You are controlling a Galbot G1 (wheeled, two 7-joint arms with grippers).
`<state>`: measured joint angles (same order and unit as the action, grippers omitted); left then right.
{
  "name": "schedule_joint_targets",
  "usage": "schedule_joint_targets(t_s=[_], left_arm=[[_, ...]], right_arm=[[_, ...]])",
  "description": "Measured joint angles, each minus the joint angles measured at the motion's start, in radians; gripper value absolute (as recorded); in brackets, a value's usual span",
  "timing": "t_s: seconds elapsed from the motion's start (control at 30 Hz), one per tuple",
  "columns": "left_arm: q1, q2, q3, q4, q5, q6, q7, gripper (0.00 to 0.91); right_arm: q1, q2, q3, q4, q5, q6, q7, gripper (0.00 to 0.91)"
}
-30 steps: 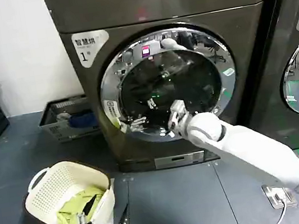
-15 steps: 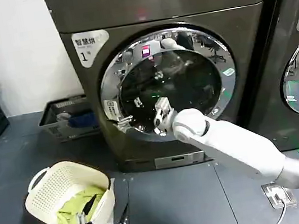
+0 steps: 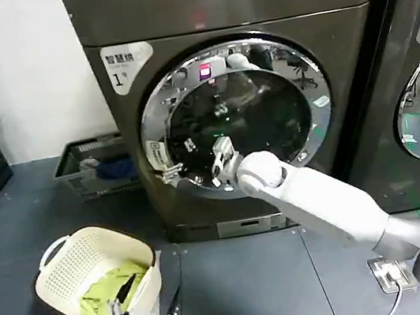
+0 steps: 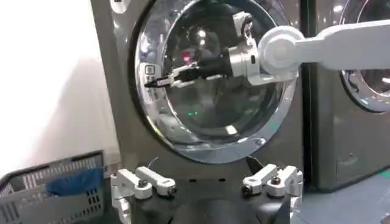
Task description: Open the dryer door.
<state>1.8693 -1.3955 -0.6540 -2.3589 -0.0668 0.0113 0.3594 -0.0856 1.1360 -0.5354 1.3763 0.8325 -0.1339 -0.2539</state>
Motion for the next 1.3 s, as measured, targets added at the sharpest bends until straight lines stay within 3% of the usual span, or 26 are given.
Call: schedule_joint_targets(t_s=[0.57, 1.03, 1.3], left_arm=[[-0.001, 0.0, 0.0, 0.003, -0.003, -0.002, 0.0, 0.907], [-0.01, 0.006, -0.003, 0.003, -0.022, 0.012, -0.001, 0.907], [-0.05, 0.043, -0.038, 0.017, -0.144, 0.054, 0.004, 0.907]], right_arm=[[0.013, -0.001, -0.035, 0.005, 0.004, 0.013, -0.096, 0.907], [-0.052, -0.093, -0.014, 0.165, 0.029, 0.009, -0.167, 0.907], [-0.123, -0.152, 0.024, 0.27, 0.028, 0.006, -0.196, 0.907]])
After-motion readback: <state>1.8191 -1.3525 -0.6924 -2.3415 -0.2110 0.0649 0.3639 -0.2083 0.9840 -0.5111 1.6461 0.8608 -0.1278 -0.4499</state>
